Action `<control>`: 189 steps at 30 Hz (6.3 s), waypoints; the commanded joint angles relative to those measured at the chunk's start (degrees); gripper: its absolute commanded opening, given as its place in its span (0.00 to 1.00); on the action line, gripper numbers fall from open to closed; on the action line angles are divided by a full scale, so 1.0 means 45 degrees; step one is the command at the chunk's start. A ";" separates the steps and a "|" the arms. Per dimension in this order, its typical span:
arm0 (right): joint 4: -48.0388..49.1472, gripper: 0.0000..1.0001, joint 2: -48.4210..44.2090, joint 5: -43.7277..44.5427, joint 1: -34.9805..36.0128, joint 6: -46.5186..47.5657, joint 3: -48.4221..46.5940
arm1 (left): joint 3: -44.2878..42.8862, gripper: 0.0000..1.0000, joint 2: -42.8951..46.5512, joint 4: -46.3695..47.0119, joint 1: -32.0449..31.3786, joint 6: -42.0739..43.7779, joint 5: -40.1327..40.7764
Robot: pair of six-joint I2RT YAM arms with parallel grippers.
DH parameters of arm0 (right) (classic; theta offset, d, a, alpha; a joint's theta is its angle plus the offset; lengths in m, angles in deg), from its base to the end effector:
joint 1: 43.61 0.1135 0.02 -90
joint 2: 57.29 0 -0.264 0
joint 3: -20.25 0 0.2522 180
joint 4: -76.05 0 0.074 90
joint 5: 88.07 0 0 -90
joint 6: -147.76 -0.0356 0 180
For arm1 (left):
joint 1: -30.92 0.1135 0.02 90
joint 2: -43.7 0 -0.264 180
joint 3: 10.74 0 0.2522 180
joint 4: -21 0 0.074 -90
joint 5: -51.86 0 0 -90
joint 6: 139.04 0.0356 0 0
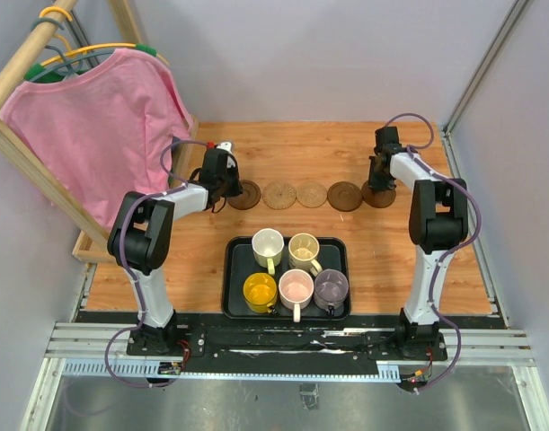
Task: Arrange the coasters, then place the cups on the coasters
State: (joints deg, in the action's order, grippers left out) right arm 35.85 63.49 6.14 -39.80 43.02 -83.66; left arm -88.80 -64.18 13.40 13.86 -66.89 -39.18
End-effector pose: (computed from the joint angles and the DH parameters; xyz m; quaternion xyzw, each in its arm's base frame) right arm 0.4551 0.0277 0.1752 0.1016 0.9530 0.0109 0.2852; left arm 0.3888 -0.1200 0.1727 -0.0022 0.8965 -0.1406 0.4201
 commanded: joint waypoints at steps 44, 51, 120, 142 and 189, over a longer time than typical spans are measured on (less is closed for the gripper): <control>-0.1146 0.20 -0.2077 -0.0142 0.0940 0.0969 0.0098 | -0.0270 0.04 -0.0950 -0.0755 0.1283 -0.0096 -0.0327; -0.0885 0.26 -0.2335 -0.0841 0.2224 0.1453 -0.0298 | -0.0408 0.04 -0.0806 -0.0846 0.1511 0.0064 -0.0269; -0.1904 0.01 0.4612 -0.4370 0.6829 0.2165 -0.7218 | 0.3835 0.06 0.4278 0.2188 0.1509 -0.0552 -0.1734; 0.0127 0.11 0.0031 -0.2412 0.6706 0.2651 -0.3857 | 0.3996 0.06 0.4717 0.2623 0.1487 -0.0746 -0.2332; 0.0318 0.01 0.0546 -0.1496 0.2177 0.0685 0.0005 | 0.3643 0.07 0.3644 0.3757 0.0526 -0.0929 -0.3795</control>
State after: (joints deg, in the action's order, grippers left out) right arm 38.62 63.24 -1.31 -28.37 47.23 -82.85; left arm -70.37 -47.17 29.18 16.53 -71.20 -55.01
